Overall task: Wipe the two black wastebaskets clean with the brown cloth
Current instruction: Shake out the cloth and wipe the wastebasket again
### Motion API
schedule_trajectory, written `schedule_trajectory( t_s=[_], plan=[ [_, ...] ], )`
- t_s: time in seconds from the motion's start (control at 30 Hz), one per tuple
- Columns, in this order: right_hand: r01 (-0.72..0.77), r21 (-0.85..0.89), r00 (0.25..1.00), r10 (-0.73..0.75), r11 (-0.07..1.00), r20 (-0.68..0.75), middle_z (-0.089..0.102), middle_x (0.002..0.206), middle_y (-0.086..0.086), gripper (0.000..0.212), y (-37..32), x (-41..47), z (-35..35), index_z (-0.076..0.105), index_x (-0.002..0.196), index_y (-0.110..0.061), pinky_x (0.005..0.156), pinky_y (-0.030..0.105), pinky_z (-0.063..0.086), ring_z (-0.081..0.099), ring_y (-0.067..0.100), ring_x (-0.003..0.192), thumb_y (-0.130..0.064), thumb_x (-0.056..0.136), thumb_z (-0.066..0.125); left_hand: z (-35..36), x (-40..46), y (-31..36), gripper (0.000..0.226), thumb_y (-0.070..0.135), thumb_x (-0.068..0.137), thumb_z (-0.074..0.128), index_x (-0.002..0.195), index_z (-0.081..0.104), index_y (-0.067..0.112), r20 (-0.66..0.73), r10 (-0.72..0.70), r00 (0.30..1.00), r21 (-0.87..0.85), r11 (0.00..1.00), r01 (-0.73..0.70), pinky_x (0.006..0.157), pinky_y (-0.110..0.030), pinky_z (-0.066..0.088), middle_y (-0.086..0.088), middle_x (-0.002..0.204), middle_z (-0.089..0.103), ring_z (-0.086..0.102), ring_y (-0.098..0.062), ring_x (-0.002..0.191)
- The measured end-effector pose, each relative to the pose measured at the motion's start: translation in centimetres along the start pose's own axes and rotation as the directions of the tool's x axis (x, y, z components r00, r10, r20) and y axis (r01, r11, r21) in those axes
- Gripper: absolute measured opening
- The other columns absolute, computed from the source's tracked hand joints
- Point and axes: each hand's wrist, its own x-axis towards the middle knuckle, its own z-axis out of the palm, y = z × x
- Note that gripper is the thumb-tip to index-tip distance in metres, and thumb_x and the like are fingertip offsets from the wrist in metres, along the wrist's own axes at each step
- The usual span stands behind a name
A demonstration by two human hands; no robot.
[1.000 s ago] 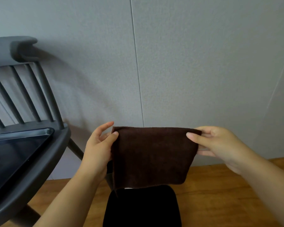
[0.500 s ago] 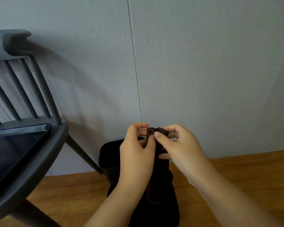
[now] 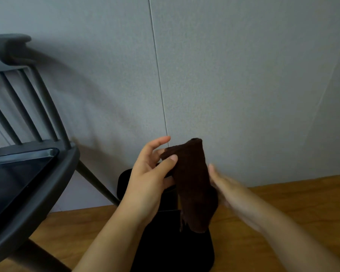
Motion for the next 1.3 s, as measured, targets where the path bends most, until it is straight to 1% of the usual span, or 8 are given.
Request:
schedule_trajectory(
  t_s=[0.17,0.3,0.53,0.67,0.87,1.07,1.2,1.3],
  plan=[
    [0.255,0.078,0.965,-0.248,0.964,-0.09,0.074,0.091,-0.009,0.032,0.7,-0.6,0.2,0.072,0.092,-0.03,0.075,0.024,0.052,0.07,0.008,0.089,-0.055,0.081,0.056,-2.4,0.6,-0.7,0.034,0.016,0.087,0.051,0.117,0.064,0.006,0.001,-0.313,0.95,-0.09,0.946,0.311,0.076,-0.041,0.058,-0.02,0.117,0.066,0.066,-0.03,0.1],
    [0.352,-0.101,0.931,-0.359,0.931,-0.068,0.071,0.087,-0.008,0.031,0.3,-0.9,0.7,0.069,0.087,-0.026,0.074,0.024,0.053,0.069,0.007,0.086,-0.054,0.082,0.057,-2.7,0.3,-1.1,0.054,0.045,0.078,0.064,0.109,0.07,0.0,0.074,-0.575,0.815,0.142,0.815,0.562,0.09,-0.04,0.055,-0.018,0.11,0.071,0.068,-0.031,0.103],
    [0.09,-0.15,0.991,-0.073,0.984,0.115,0.073,0.106,-0.012,0.045,1.1,-1.3,-1.3,0.066,0.114,-0.03,0.088,0.033,0.057,0.069,0.005,0.098,-0.049,0.074,0.076,-2.2,0.5,-1.8,0.027,0.033,0.092,0.057,0.101,0.07,0.011,-0.122,-0.223,0.967,0.213,0.946,0.245,0.083,-0.038,0.058,-0.01,0.098,0.075,0.072,-0.024,0.091],
    [0.067,0.188,0.998,-0.063,0.98,-0.028,0.075,0.104,0.003,0.05,1.2,-1.2,-1.8,0.07,0.111,-0.018,0.092,0.04,0.054,0.071,0.02,0.1,-0.039,0.067,0.085,-1.7,0.3,-2.4,0.03,0.036,0.094,0.055,0.103,0.071,0.012,-0.149,-0.256,0.955,0.116,0.955,0.274,0.088,-0.042,0.055,-0.009,0.101,0.075,0.071,-0.024,0.097],
    [0.042,0.656,0.994,-0.098,0.754,0.049,0.069,0.118,0.013,0.04,0.4,-1.4,-0.9,0.066,0.12,-0.007,0.092,0.035,0.053,0.066,0.024,0.111,-0.018,0.082,0.067,-0.7,0.7,-3.7,0.03,0.038,0.093,0.058,0.098,0.071,0.011,-0.261,-0.325,0.909,-0.085,0.946,0.313,0.078,-0.039,0.058,-0.006,0.093,0.077,0.073,-0.023,0.089],
    [0.128,0.445,0.991,-0.094,0.886,-0.097,0.073,0.11,0.006,0.045,-0.3,-0.7,0.6,0.065,0.119,-0.013,0.09,0.039,0.055,0.07,0.022,0.102,-0.022,0.076,0.073,-1.5,0.7,-6.5,0.04,0.046,0.09,0.058,0.113,0.063,0.013,-0.342,-0.135,0.93,0.535,0.785,0.311,0.085,-0.032,0.054,-0.002,0.101,0.068,0.066,-0.017,0.093],
    [0.14,0.356,0.989,-0.116,0.924,-0.089,0.074,0.108,0.004,0.042,-0.1,-0.3,2.0,0.066,0.117,-0.014,0.093,0.041,0.055,0.07,0.019,0.101,-0.024,0.077,0.074,0.0,-0.8,-6.7,0.056,0.053,0.097,0.035,0.115,0.067,0.012,0.0,-0.445,0.896,0.036,0.895,0.445,0.096,-0.041,0.05,-0.011,0.109,0.073,0.068,-0.024,0.104],
    [0.102,0.411,0.993,-0.115,0.906,0.008,0.074,0.109,0.002,0.031,-0.1,-0.5,2.5,0.067,0.114,-0.016,0.09,0.031,0.056,0.07,0.015,0.103,-0.026,0.085,0.064,0.0,-1.3,-7.0,0.066,0.061,0.09,0.034,0.126,0.061,0.013,0.143,-0.44,0.887,-0.138,0.878,0.458,0.104,-0.041,0.045,-0.011,0.122,0.067,0.063,-0.024,0.115]
  ],
)
